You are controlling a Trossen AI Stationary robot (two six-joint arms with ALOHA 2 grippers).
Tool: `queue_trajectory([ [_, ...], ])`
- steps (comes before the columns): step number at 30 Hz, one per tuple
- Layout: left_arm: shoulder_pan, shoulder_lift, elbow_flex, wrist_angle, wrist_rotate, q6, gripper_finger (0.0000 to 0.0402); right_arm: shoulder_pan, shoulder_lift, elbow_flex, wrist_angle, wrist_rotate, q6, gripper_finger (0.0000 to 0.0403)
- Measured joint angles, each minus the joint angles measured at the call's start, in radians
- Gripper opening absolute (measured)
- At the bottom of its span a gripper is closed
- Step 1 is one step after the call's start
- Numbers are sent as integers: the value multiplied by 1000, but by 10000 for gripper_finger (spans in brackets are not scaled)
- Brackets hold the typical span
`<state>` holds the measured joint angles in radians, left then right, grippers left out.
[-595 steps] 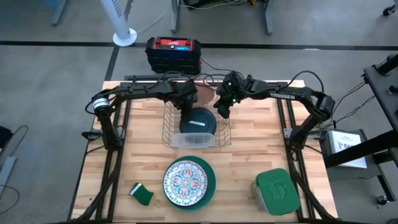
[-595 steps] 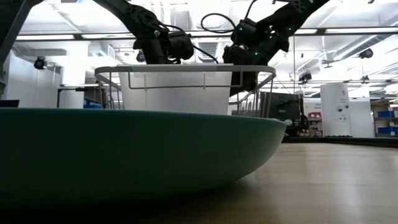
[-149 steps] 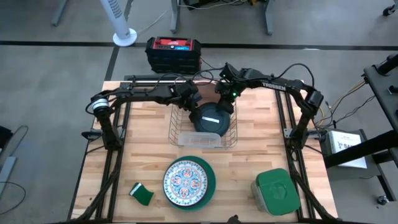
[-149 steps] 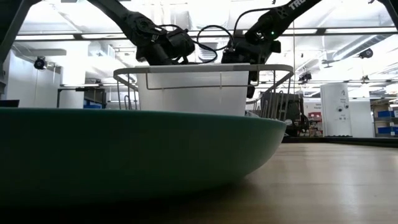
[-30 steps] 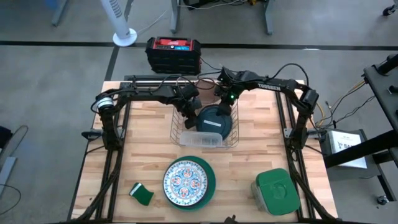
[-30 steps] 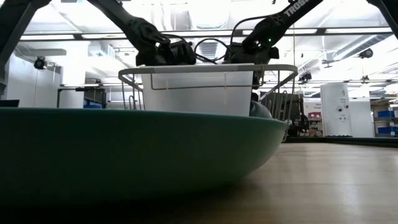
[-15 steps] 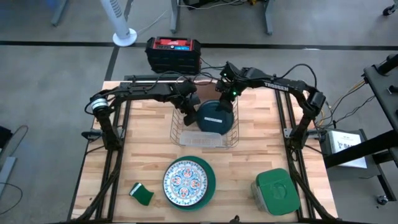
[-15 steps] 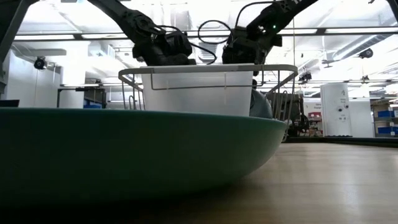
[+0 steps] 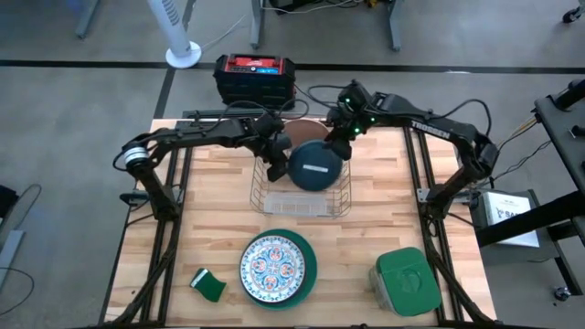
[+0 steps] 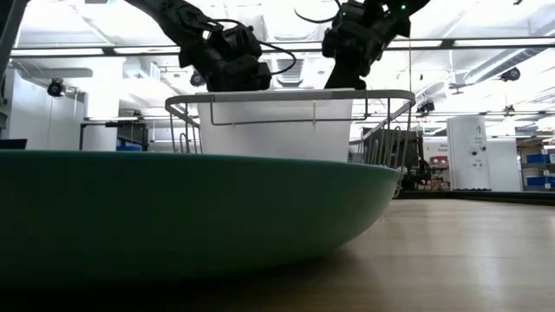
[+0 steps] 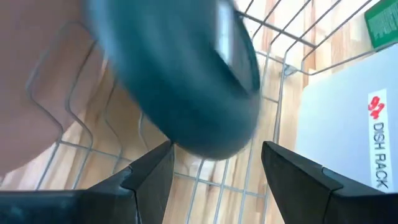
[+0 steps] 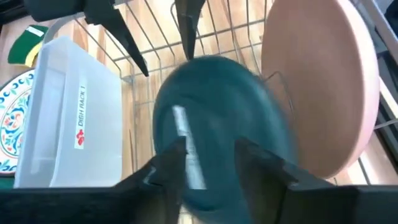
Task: Sort dishes
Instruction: Put the dark green plate in the dishwasher rack
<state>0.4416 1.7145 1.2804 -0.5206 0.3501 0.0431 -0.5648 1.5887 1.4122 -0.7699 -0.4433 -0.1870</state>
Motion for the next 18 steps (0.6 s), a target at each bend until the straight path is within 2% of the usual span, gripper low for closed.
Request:
queue_trajectory([
  [5, -1, 0, 0, 9, 0, -2, 232, 0, 11, -9, -5, 0, 1, 47],
  [9, -1, -2, 0, -24, -3, -21, 232, 0, 18, -22, -10, 0, -15, 14],
  [13, 4, -3, 0, -72, -12, -72, 232, 2, 18, -34, -20, 0, -19, 1],
  [18, 15, 10, 1, -43, -43, -159, 233, 2, 17, -50, -40, 1, -40, 7],
])
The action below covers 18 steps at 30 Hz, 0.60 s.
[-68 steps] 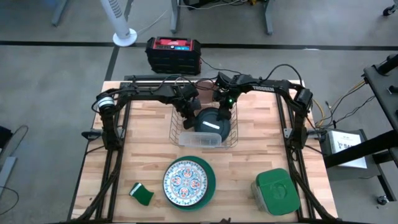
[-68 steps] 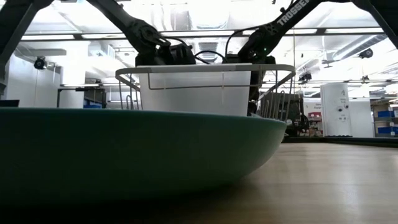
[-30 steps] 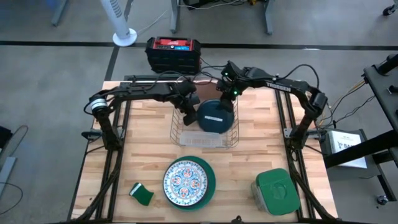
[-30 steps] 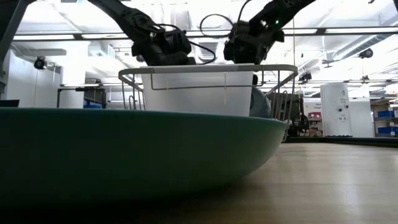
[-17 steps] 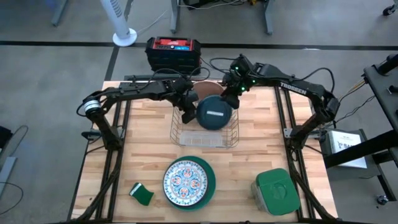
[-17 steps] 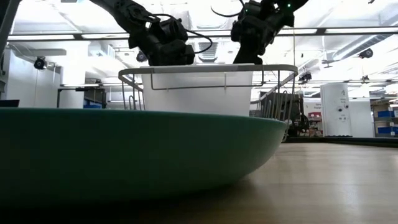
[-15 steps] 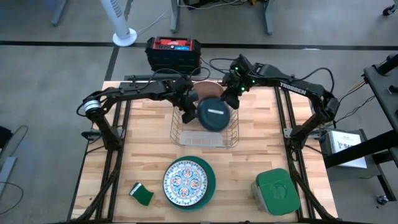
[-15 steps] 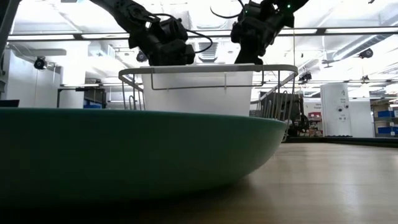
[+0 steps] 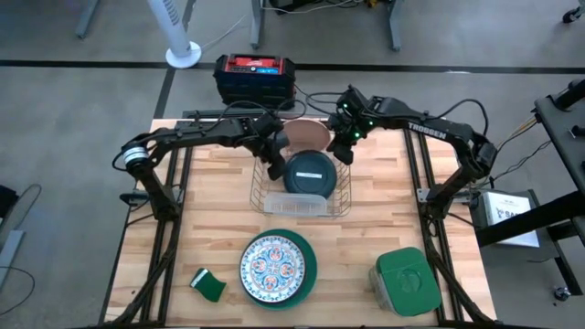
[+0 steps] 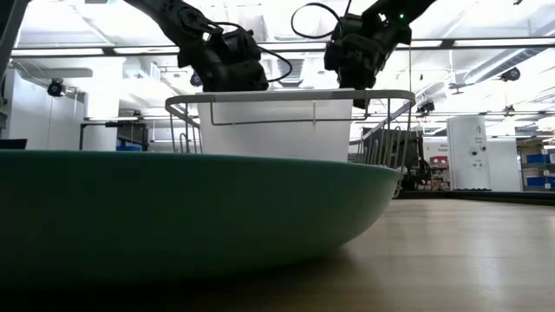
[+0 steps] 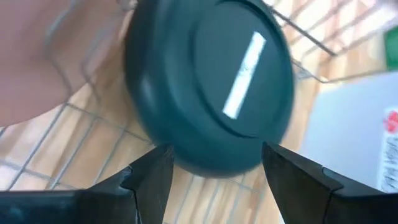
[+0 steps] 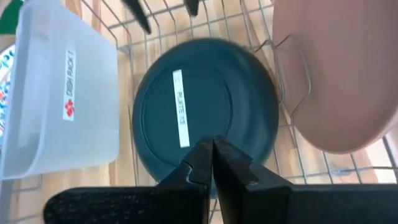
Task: Sort dishes
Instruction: Put the dark green plate in the dishwasher rack
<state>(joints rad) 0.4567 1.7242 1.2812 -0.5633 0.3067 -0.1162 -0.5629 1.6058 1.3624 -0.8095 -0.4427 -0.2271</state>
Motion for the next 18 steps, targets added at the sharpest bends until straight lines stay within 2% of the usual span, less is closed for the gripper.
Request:
queue_trajectory([
  [4, 11, 22, 3, 19, -71, -56, 242, 0, 0, -25, 6, -1, -13, 7],
  [12, 19, 57, 1, 68, -120, -117, 270, 0, 0, -70, 6, -1, -36, 8],
  [18, 20, 58, 1, 58, -258, -163, 274, 0, 0, -75, 15, -1, -52, 8],
])
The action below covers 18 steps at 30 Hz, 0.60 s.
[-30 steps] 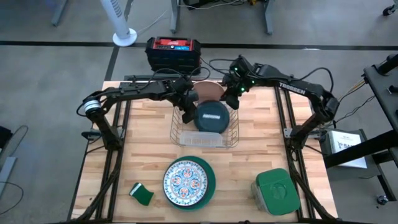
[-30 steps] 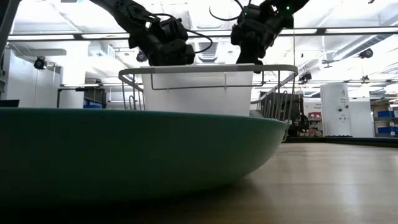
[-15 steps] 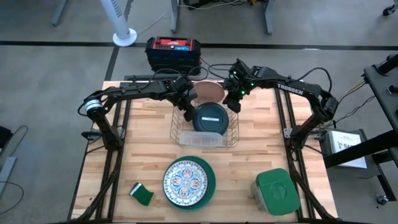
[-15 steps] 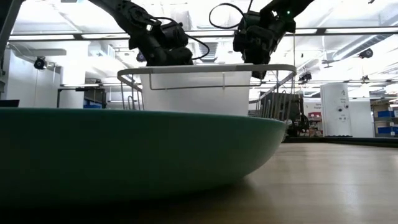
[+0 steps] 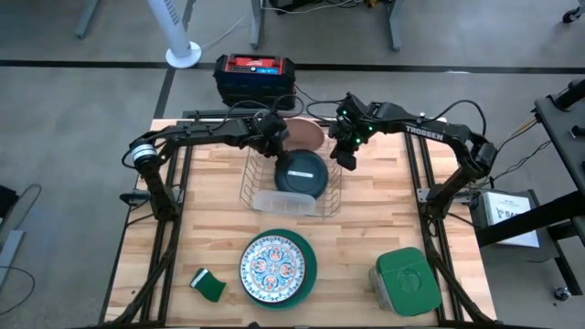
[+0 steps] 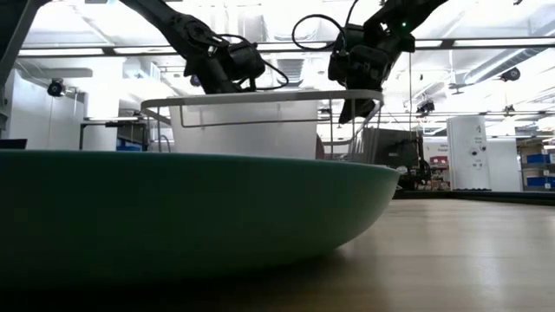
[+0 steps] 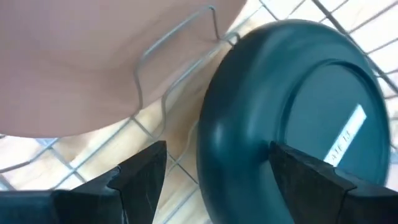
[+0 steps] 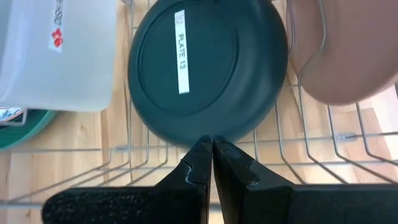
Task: Sort dishes
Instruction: Put the dark green plate in the dishwasher rack
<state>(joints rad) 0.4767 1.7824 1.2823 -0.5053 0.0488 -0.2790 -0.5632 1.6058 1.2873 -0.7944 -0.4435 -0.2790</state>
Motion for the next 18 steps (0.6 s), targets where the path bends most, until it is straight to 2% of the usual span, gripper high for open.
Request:
queue_trajectory([
  [6, -1, 0, 0, 1, -3, 3, 274, 0, 0, -6, 75, 0, 26, 8],
  [13, -3, 0, 31, -22, 51, 21, 274, 14, 19, -17, 212, 2, 104, 9],
  [18, -6, 0, 112, -133, 58, 91, 274, 36, 76, -17, 224, 95, 157, 21],
])
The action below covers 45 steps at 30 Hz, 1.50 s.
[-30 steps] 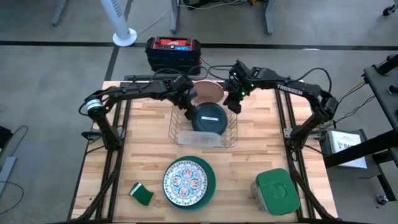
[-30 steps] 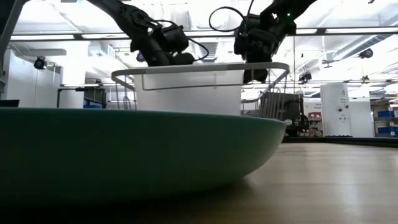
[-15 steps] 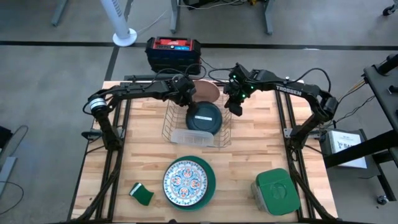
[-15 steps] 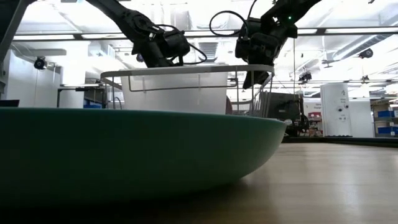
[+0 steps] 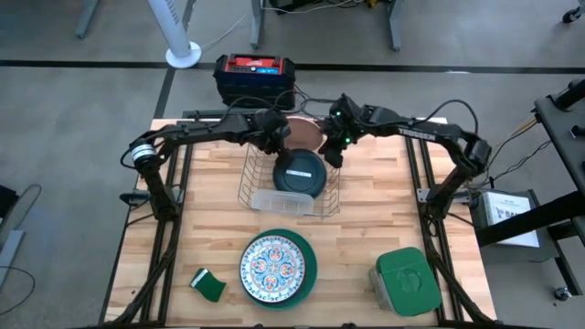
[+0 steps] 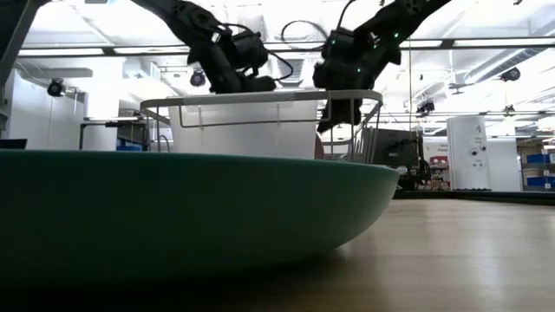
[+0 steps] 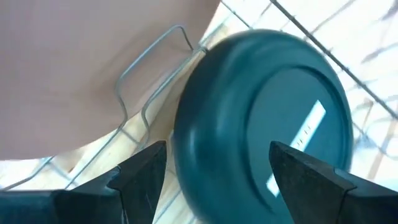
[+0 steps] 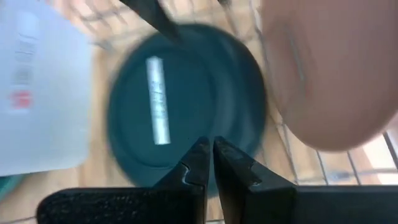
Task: Sort dishes
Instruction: Put the dark green plate in the dishwasher rack
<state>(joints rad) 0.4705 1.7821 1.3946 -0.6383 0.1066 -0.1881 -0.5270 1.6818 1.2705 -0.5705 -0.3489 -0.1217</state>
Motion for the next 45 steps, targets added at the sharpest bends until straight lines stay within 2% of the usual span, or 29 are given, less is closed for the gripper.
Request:
queue_trajectory([
  [3, -4, -1, 47, -135, 10, 72, 274, 4, 35, -1, -2, 66, 23, 42],
  [5, -8, -1, 52, -179, 21, 107, 272, 3, 50, -1, -1, 68, 34, 63],
  [10, -20, 6, 9, -177, 120, 147, 264, 4, 58, 0, 0, 61, 36, 129],
  [16, -32, 26, -50, -156, 107, 158, 252, 3, 59, 0, -1, 58, 43, 204],
  [22, -34, 77, -67, -100, 87, 126, 244, 4, 83, 3, 2, 74, 57, 253],
  [29, -42, 131, -64, -82, 102, 100, 244, 4, 137, 25, -33, 116, 30, 282],
  [45, -49, 143, -86, 12, 94, 42, 244, -26, 151, 72, -121, -8, 31, 281],
])
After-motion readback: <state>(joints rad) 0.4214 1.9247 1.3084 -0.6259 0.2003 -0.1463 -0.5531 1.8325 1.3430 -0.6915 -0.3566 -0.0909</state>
